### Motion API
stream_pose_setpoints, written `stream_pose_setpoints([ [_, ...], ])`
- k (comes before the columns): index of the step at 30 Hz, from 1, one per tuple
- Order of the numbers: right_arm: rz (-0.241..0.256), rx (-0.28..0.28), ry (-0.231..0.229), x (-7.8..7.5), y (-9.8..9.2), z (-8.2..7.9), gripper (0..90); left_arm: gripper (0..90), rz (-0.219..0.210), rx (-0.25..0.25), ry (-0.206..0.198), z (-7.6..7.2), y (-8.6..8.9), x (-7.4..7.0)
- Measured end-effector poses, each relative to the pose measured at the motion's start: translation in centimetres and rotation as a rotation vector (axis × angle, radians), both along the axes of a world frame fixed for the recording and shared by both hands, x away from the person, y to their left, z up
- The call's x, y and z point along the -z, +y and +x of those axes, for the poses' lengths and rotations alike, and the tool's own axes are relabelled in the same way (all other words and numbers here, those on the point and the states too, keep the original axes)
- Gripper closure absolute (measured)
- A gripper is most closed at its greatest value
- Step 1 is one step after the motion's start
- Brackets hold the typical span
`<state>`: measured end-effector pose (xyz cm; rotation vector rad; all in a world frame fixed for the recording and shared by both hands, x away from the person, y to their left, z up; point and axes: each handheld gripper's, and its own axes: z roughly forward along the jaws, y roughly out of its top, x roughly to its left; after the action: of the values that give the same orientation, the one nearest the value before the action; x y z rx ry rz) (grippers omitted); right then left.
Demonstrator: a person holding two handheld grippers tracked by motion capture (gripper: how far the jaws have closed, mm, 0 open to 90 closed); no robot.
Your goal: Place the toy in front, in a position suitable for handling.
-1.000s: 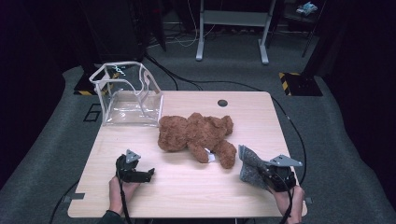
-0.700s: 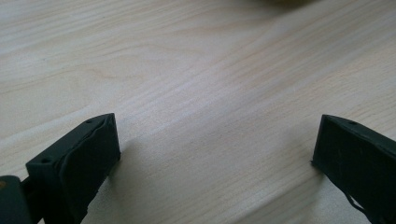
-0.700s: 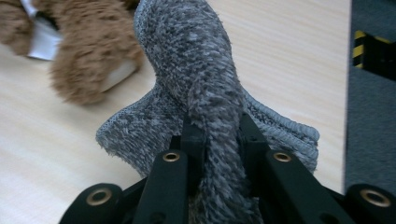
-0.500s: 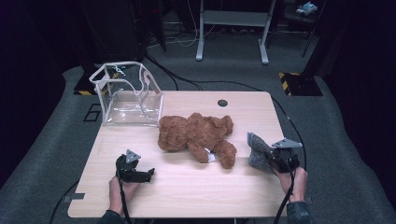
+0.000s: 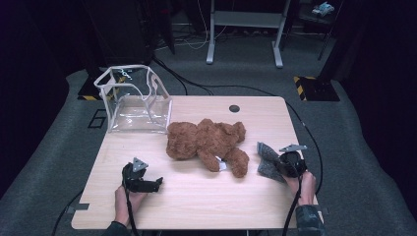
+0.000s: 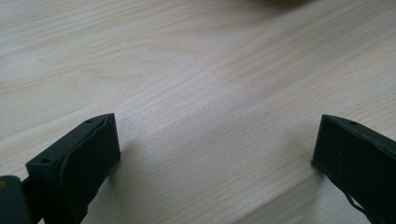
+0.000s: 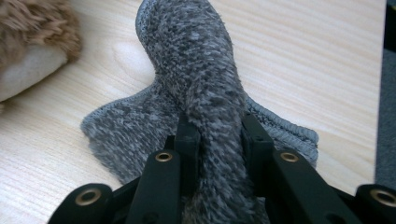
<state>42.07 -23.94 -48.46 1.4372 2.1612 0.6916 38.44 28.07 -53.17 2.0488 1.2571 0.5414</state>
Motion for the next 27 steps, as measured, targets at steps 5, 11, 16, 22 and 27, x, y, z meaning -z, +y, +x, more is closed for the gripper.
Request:
stream_pose_setpoints([
  [5, -0.011, -0.017, -0.001, 0.4, -0.1, 0.6, 71.7, 0.1, 0.0, 0.0, 0.0, 0.0, 0.0, 0.0],
  [11, -0.021, -0.013, 0.007, 0.5, 0.0, 1.0, 71.2, 0.2, -0.001, -0.002, 0.0, 0.0, 0.0, 0.0],
  [16, -0.045, 0.02, 0.035, 1.0, -0.2, 1.7, 58.8, 0.2, 0.0, 0.0, 0.0, 0.0, 0.0, 0.0],
  [22, -0.004, 0.068, 0.042, 0.8, -0.7, 1.9, 26.8, 0.2, 0.0, 0.0, 0.0, 0.0, 0.0, 0.0],
  [27, 0.047, 0.06, 0.022, -0.1, -0.4, 1.6, 16.1, 0.1, 0.001, 0.001, 0.001, 0.0, 0.0, 0.0],
])
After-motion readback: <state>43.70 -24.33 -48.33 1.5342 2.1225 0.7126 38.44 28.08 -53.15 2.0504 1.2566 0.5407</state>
